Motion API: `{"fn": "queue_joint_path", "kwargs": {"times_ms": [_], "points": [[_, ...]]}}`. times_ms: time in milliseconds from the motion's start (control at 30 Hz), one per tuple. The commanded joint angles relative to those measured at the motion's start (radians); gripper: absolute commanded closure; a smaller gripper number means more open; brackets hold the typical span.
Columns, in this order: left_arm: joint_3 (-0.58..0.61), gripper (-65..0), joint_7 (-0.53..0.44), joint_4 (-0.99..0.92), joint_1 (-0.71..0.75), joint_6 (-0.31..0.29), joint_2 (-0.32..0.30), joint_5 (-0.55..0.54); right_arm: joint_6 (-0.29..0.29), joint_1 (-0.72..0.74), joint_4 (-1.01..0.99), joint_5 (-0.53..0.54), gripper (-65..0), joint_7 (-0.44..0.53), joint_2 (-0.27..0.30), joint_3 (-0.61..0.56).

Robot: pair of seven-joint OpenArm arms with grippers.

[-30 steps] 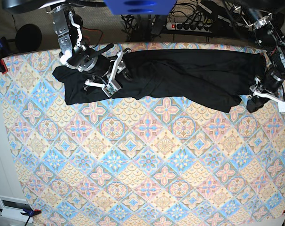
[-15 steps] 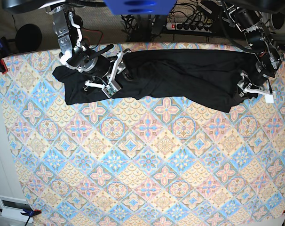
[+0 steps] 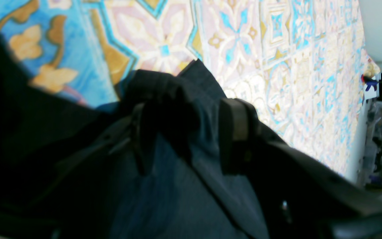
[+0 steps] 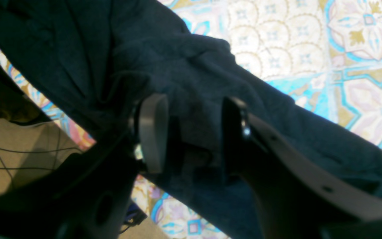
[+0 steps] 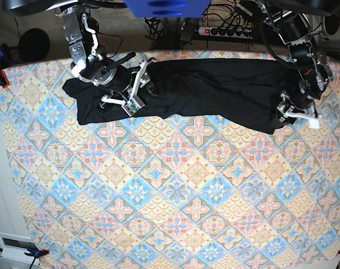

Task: Layout the t-shirt on the table in an organized manner, then fold the t-shirt properly
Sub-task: 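Tuck the loose shirt edge under the strip with the left gripper, then grasp the strip end with the left gripper and pull it straight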

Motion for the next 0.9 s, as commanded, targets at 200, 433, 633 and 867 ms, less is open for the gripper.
{"fn": "queue_joint_path", "kwargs": {"times_ms": [200,433,633,867], "points": [[0.019,-18.3,0.008,-0.065,-0.048,-0.001,-0.008,-0.009,0.005,0.001,0.015,0.013,-25.3,0.021,0.004,0.005],[0.011,-0.8,0.057,0.053,-0.037,-0.007,-0.016,-0.02,0.005,0.0,0.017,0.013,-23.8,0.021,0.002,0.008],[-0.007,0.0,0.052,0.321,0.095,-0.009,-0.016,-0.124,0.005,0.0,0.017,0.013,-23.7,0.021,0.001,0.003],[-0.147,0.0,0.054,0.441,0.233,-0.009,-0.014,-0.203,0.005,0.0,0.017,0.013,-23.7,0.021,0.001,0.002]]}}
